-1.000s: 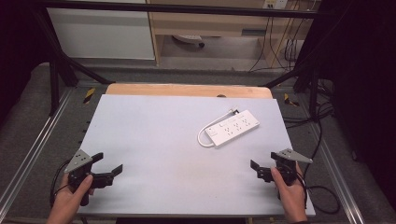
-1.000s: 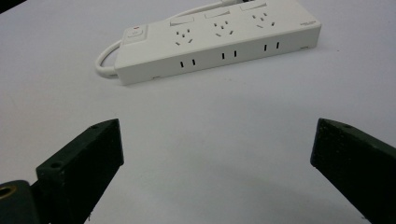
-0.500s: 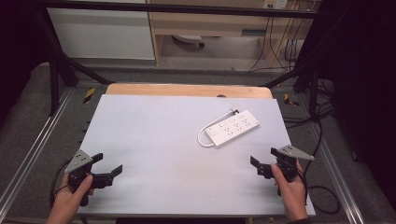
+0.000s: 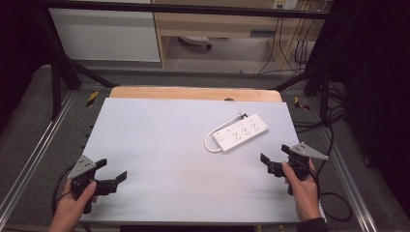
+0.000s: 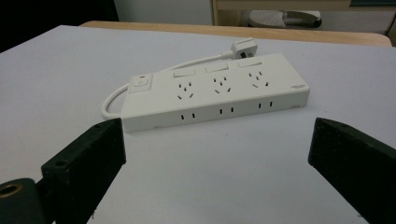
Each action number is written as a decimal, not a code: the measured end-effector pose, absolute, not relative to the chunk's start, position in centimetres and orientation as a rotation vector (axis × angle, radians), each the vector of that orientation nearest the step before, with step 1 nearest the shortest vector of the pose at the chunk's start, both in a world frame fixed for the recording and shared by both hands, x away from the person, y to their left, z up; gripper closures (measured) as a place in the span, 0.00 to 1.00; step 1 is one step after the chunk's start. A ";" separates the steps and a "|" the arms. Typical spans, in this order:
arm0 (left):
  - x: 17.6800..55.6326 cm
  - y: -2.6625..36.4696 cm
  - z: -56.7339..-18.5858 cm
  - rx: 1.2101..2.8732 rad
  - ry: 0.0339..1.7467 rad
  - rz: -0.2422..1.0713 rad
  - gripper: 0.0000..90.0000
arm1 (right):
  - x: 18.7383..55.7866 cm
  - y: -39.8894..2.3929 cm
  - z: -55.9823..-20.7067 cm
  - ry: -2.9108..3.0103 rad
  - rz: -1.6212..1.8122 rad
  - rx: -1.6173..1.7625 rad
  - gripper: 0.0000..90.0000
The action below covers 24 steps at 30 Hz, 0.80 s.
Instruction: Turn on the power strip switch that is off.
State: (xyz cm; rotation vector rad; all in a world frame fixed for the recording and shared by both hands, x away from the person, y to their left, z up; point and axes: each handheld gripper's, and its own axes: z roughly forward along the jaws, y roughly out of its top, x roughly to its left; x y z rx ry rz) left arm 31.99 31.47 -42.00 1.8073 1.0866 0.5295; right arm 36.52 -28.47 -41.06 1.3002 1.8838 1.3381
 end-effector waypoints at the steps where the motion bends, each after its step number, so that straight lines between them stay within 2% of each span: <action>1: 32.0 31.5 -42.0 1.807 1.087 0.529 0.07 | 36.5 -28.5 -41.1 1.884 1.338 1.300 0.05; 24: 32.1 31.4 -42.1 1.817 1.086 0.520 0.07 | 39.2 -27.5 -38.8 1.850 1.377 1.258 0.05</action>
